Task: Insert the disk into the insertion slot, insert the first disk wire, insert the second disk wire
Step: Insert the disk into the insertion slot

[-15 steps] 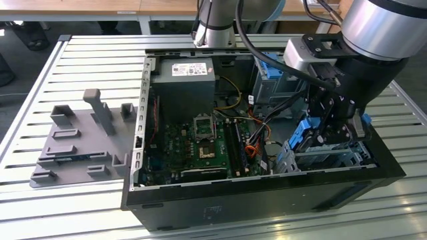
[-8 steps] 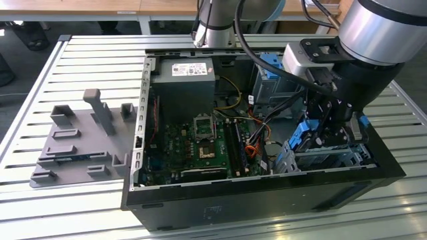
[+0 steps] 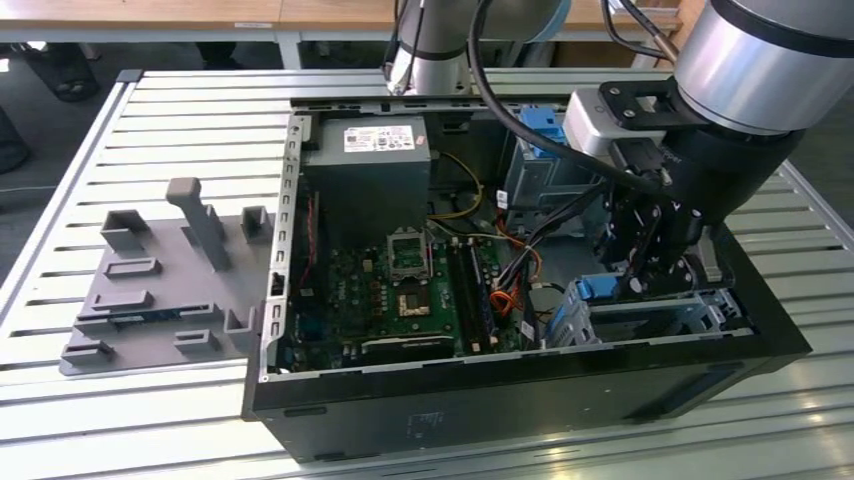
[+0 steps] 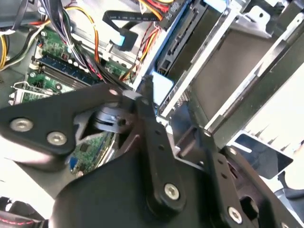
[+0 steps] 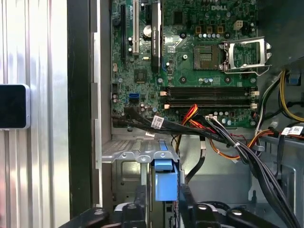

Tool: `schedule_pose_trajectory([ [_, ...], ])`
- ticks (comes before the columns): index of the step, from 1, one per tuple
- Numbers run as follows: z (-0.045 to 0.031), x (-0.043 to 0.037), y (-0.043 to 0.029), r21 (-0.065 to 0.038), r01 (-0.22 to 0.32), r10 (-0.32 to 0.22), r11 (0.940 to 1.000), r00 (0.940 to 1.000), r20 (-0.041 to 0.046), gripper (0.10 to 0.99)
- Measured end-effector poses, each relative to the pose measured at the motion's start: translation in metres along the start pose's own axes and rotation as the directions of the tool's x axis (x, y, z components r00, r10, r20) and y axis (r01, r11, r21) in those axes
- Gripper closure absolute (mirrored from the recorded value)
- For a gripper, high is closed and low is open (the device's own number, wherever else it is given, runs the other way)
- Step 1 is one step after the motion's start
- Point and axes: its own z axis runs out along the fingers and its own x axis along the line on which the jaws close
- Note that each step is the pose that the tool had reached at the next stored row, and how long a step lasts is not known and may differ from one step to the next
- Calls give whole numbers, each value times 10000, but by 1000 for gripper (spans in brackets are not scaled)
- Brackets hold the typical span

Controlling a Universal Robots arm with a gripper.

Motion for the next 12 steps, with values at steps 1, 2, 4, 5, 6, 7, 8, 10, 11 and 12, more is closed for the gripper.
schedule_pose_trajectory([
  [1, 1, 0, 0, 0, 0, 0, 10000, 10000, 1, 659],
  [2, 1, 0, 0, 0, 0, 0, 10000, 10000, 0, 722],
  [4, 4, 0, 0, 0, 1, -1, 10000, 10000, 1, 784],
  [5, 5, 0, 0, 0, 0, 0, 10000, 10000, 1, 843],
  [6, 7, 0, 0, 0, 0, 0, 10000, 10000, 0, 898],
  [7, 9, 0, 0, 0, 0, 0, 10000, 10000, 1, 957],
  [8, 11, 0, 0, 0, 0, 0, 10000, 10000, 1, 957],
  [10, 15, 0, 0, 0, 1, -1, 10000, 10000, 1, 980],
  [11, 18, 0, 0, 0, 1, -1, 10000, 10000, 1, 980],
  [12, 20, 0, 0, 0, 0, 0, 10000, 10000, 0, 980],
])
